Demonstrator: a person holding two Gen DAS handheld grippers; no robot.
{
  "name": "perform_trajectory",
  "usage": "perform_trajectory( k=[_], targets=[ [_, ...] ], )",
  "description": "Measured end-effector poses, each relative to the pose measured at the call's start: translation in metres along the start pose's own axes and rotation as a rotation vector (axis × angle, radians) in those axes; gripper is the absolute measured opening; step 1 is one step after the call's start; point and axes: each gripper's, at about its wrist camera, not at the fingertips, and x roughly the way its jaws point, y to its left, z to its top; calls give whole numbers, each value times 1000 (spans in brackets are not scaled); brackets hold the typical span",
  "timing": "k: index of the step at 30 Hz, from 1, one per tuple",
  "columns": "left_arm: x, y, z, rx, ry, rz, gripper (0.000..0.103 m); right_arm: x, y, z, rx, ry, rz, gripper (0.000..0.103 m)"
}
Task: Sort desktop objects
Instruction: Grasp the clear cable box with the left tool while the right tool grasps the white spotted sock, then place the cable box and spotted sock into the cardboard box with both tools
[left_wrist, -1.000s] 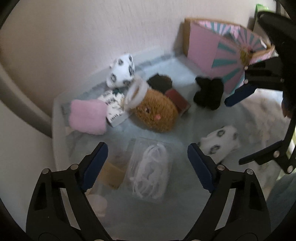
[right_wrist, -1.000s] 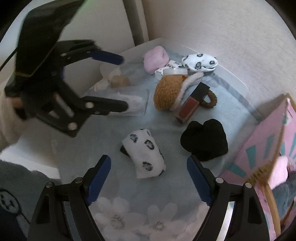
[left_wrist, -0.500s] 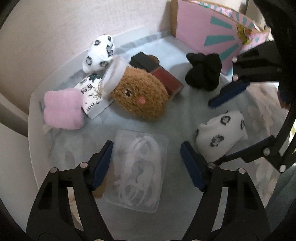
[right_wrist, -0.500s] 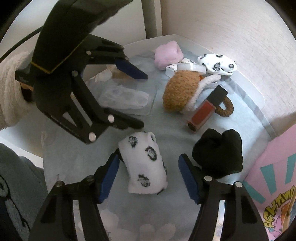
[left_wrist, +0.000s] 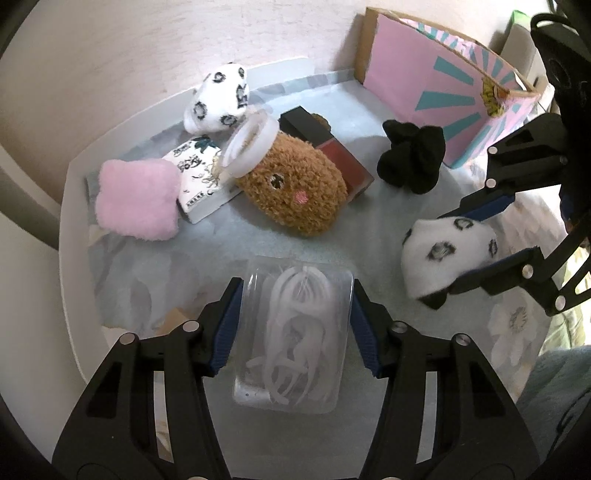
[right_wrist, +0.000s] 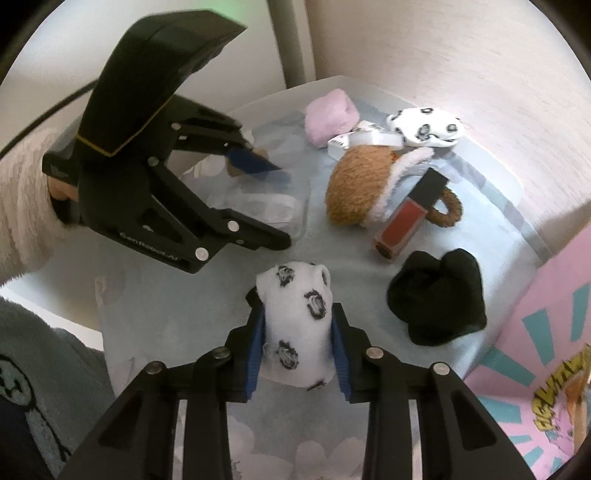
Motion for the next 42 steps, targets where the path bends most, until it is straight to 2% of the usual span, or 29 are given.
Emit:
perform_trajectory(
  k=[7,15,21,24,28,37,42],
  targets=[
    [-21,-1,8,-33,-18,-6,52,-35,-9,-5,88,-23,13,31],
    [-61,-6,26,-99,-75,-25,51,-87,-7,-1,136,-79,-22,31],
    [-94,-18,66,-83,-120,-15,51,-121,-25,13,198,-136,-27,31],
    [-105,-23,91,-68,-131,-1,51,-139,-37,19,212,-161,-56,31],
    [-116,-35,121,-40,-164,1,51,-156,-55,22,229,-153,-103,31],
    [-121,-73,180,16,-193,-48,51,-198,-106,8,293,-135,-225,31],
    [-111,-98,207,39,-187,-112,51,-208,-135,-3,344,-107,-273,31]
  ],
)
